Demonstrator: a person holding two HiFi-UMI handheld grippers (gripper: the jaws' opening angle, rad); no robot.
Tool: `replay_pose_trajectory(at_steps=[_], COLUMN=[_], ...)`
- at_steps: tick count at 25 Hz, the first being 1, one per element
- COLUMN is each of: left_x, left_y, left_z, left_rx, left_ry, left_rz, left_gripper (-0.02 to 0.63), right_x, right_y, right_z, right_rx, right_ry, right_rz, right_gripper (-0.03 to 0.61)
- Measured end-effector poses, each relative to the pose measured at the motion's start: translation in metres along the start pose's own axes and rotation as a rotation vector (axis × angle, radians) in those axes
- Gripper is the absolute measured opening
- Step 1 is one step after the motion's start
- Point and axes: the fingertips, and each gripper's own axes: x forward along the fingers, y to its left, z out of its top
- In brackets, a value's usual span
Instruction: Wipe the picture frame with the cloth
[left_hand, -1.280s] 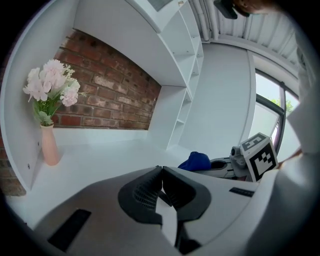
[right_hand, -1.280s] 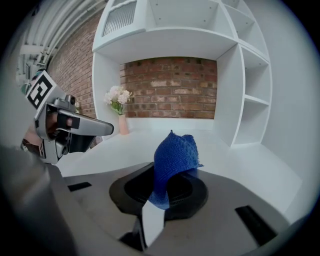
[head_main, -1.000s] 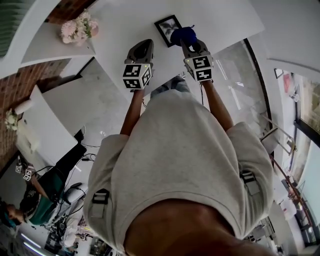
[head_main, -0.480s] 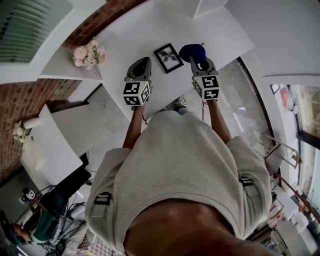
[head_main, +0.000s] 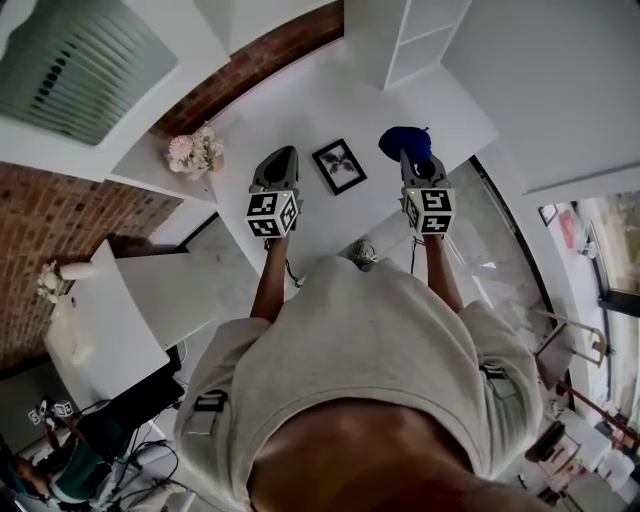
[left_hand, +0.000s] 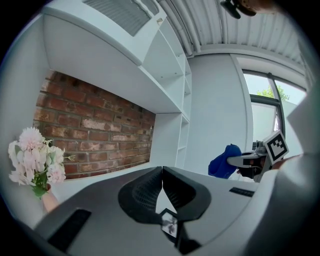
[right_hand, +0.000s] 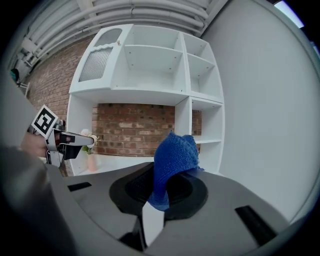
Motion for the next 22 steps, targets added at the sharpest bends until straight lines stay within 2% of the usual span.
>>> replay_pose_trajectory(at_steps=[8,22], left_x=[-0.003,0.000], left_y=[0.009,0.007], left_z=[0.006,0.002], left_rx=[-0.008,-0.011], left_ry=[-0.013,-0.004], left_rz=[0.033,0.040], left_gripper=[0.017,0.018], right_x=[-0.014,-0.010], right_y=[-0.020,-0.024], right_z=[0.003,-0.006], right_rx=[0.015,0.009], right_ry=[-0.013,0.012], right_rz=[-0.051,-0.035], right_gripper=[0.058,0.057])
